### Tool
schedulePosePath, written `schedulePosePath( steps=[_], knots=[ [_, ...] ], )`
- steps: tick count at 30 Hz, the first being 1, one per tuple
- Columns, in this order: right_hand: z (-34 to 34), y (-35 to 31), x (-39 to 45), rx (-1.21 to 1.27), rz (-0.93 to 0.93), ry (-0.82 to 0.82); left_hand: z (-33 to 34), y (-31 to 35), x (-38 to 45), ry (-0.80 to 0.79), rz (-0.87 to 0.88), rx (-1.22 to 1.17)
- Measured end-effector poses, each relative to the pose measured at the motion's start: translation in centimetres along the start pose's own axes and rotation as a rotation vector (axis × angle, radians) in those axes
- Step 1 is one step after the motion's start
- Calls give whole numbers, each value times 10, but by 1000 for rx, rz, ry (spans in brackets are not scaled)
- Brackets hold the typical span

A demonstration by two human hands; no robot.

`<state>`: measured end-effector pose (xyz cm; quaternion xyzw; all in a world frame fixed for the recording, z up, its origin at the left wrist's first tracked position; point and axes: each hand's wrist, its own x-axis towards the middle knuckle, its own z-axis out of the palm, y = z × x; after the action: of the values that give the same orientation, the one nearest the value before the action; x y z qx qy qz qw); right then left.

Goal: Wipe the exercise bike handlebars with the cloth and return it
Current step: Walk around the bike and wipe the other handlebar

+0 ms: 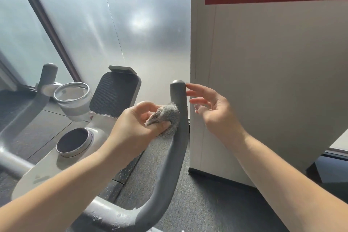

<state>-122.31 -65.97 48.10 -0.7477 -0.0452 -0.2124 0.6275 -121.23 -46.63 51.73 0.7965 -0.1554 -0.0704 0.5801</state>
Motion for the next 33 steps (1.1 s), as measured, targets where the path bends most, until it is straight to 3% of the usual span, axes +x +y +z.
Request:
schedulePosePath(
  steps=[6, 9, 13, 18, 20, 23, 25, 29, 33],
  knots=[
    [1, -6, 4, 27, -21, 9, -5, 18, 23, 285, 217, -100],
    [2, -7, 5, 14, -12, 23, 12, 19, 29, 358, 427, 190],
    [1, -6, 4, 1, -1, 9, 15, -1, 15, 300, 573, 392],
    [3, -6, 1, 13, 5, 1, 5, -15, -14, 1, 527, 513],
    [3, -8, 0, 23, 15, -4, 2, -10, -14, 48, 529, 502],
    [3, -11, -1, 35, 27, -15, 4, 8, -2, 309, 534, 440],
    [3, -12, -2, 33, 37, -18, 11, 15, 3, 393, 509, 388],
    [2, -11, -3, 20, 53, -34, 22, 1, -1, 273, 609, 475],
    [3, -11, -5, 19, 48, -44, 20, -13, -26, 86, 519, 533]
  ],
)
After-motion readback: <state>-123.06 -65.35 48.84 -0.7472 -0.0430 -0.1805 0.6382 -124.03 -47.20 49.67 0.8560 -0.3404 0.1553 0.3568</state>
